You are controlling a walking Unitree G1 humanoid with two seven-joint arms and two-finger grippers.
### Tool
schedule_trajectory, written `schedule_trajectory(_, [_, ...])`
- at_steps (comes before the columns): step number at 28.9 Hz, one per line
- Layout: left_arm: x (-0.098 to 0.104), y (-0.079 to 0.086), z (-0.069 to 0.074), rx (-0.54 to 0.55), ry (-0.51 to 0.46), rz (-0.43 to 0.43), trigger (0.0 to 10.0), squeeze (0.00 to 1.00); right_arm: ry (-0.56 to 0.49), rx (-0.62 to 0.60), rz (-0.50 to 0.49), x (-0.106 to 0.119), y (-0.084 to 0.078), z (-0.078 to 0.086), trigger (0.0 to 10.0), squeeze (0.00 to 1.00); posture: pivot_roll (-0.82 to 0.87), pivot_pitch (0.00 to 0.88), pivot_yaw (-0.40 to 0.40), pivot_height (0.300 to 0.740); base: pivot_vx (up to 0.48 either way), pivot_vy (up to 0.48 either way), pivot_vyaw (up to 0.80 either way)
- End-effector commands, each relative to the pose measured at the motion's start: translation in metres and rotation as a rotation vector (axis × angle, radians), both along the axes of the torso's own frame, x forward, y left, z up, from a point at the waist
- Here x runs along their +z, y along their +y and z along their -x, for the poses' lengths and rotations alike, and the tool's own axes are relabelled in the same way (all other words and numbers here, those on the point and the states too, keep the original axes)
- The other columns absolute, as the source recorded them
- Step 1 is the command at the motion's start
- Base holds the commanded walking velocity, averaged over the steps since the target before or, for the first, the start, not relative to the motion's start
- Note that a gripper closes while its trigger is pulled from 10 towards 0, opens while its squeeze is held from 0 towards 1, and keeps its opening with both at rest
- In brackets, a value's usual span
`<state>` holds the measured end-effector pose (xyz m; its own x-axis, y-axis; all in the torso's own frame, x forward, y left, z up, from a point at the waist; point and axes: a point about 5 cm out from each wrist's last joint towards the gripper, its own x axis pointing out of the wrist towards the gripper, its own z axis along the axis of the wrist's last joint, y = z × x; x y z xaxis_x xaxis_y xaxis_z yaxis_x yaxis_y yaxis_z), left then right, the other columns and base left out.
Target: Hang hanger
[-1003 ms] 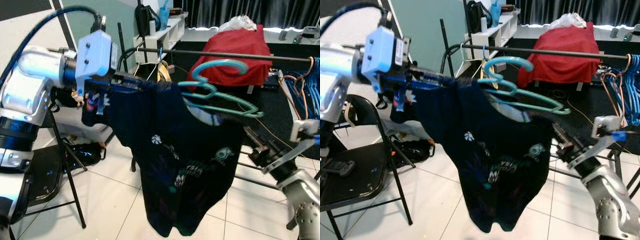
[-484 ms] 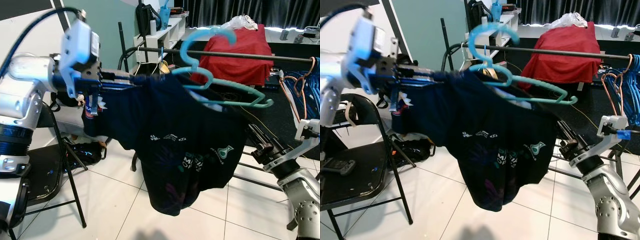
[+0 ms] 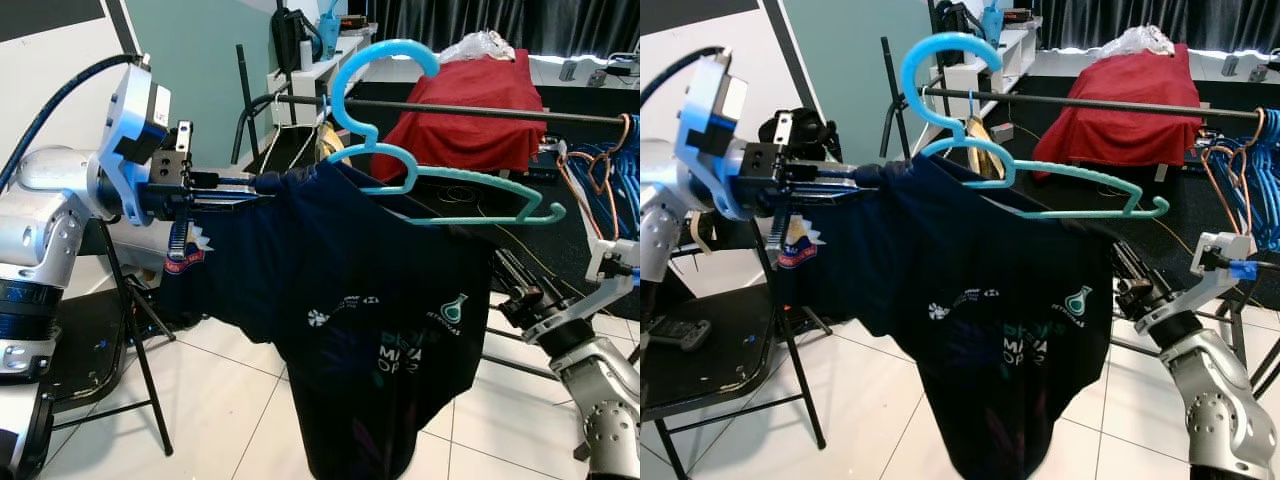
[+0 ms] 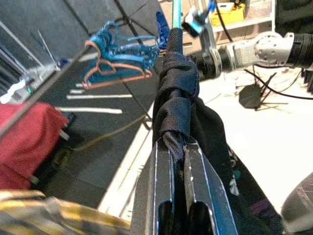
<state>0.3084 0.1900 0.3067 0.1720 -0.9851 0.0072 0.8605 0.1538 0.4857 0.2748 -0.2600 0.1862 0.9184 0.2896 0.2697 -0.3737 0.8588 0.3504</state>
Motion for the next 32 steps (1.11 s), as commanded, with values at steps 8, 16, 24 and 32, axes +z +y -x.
schedule_trajectory(8, [-0.008,0.013,0.003,0.067,0.027,0.028,10.0,0.0,-0.007,-0.037,-0.027,0.003,-0.008,0.0,0.0,0.0,-0.09,0.0,0.057,0.74,0.0,0.0,0.0])
schedule_trajectory(16, [-0.015,0.023,0.008,0.119,0.042,0.001,10.0,0.0,-0.012,-0.047,-0.028,0.006,-0.011,-0.003,0.0,0.0,-0.09,0.0,0.05,0.74,0.0,0.0,0.0])
schedule_trajectory(24, [-0.003,0.027,0.01,0.131,0.006,0.05,10.0,0.0,-0.009,-0.044,-0.026,0.005,-0.01,-0.003,0.0,0.0,-0.1,0.0,0.049,0.74,0.0,0.0,0.0])
schedule_trajectory(32, [0.004,0.036,0.009,0.188,-0.034,0.015,10.0,0.0,-0.002,-0.042,-0.026,0.004,-0.011,-0.002,0.0,0.0,-0.1,0.0,0.051,0.74,0.0,0.0,0.0])
